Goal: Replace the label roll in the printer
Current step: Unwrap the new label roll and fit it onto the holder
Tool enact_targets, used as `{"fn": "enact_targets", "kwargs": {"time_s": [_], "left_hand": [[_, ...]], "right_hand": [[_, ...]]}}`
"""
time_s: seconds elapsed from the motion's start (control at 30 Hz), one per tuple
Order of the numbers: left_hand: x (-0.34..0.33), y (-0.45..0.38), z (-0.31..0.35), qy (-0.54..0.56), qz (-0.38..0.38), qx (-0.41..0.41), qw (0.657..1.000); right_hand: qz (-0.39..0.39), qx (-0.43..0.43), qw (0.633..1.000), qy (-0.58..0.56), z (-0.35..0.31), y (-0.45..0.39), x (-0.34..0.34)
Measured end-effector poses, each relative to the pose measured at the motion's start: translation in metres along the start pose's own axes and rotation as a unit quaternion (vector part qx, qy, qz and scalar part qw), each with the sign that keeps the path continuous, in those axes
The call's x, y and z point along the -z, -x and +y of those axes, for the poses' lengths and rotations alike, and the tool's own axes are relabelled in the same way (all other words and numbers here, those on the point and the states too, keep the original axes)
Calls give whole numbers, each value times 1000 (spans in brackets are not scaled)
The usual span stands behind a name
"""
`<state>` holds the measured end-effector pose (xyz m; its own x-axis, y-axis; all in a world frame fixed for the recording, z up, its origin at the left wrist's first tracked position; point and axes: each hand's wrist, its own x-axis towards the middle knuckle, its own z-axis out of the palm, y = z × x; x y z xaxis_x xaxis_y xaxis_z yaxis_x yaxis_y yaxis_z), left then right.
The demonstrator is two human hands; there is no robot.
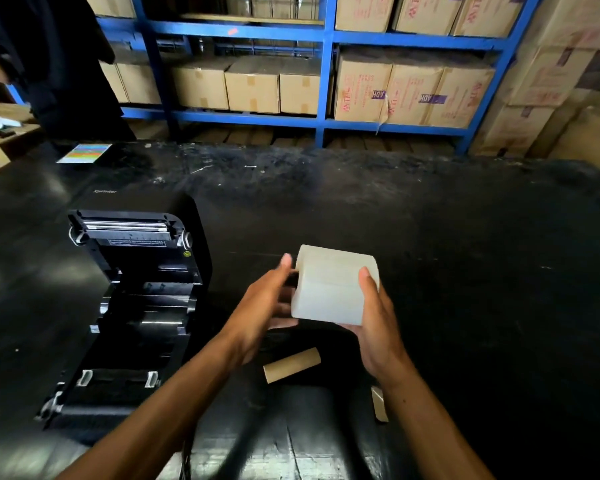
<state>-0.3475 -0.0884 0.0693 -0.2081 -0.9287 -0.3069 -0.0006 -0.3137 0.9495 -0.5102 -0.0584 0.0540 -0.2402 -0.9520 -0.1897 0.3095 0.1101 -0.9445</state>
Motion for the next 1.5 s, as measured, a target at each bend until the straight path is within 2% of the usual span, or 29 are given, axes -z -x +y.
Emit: {"fn": "enact_targets", "kwargs": {"time_s": [0.07,0.1,0.13,0.17,0.23,0.27,0.33,0.37,0.43,0.5,0.6,0.63,0.7,0.77,0.87,1.03,1.27,1.5], "left_hand": [[8,-19,-12,-6,32,21,999],[12,-28,-23,-58,59,15,996],[18,-37,-37,-155,78,-1,985],[25,-46,-51,-276,75,-15,958],[38,-56,-76,-507,16,-4,862],[43,-59,-84,-581,-9,8,814],[50,-63,-94,-657,-31,-3,753],[51,-64,-98,-667,-32,-16,744],[52,-66,-104,-656,-27,-37,754],[56,-65,-106,-593,0,-40,804],[59,-60,-99,-374,93,-37,922],[57,-57,-94,-290,121,-35,949],[55,-49,-82,-155,157,-55,974],[50,-37,-68,-85,171,-95,977],[40,-15,-49,-66,163,-149,973],[30,16,-33,-87,160,-177,967],[32,43,-32,-188,157,-236,940],[38,52,-36,-103,144,-214,961]], "right_hand": [[20,-22,999,-11,1,-6,6],[25,-29,999,-16,2,-8,10],[26,-31,999,-22,4,-10,12],[25,-33,999,-30,5,-12,14],[21,-34,998,-41,6,-15,17],[16,-34,998,-43,6,-16,18],[7,-28,999,-43,8,-17,19],[4,-28,999,-43,10,-17,20],[2,-33,998,-45,14,-15,20],[0,-38,998,-42,19,-12,18],[4,-34,999,-35,24,-8,14],[10,-33,999,-35,25,-7,14],[17,-37,999,-33,28,-6,12],[13,-38,999,-27,31,-5,10],[3,-28,999,-33,34,-3,4],[4,-19,999,-33,39,3,-8],[7,6,1000,-10,40,22,-15],[-11,27,999,25,40,31,-21]]}}
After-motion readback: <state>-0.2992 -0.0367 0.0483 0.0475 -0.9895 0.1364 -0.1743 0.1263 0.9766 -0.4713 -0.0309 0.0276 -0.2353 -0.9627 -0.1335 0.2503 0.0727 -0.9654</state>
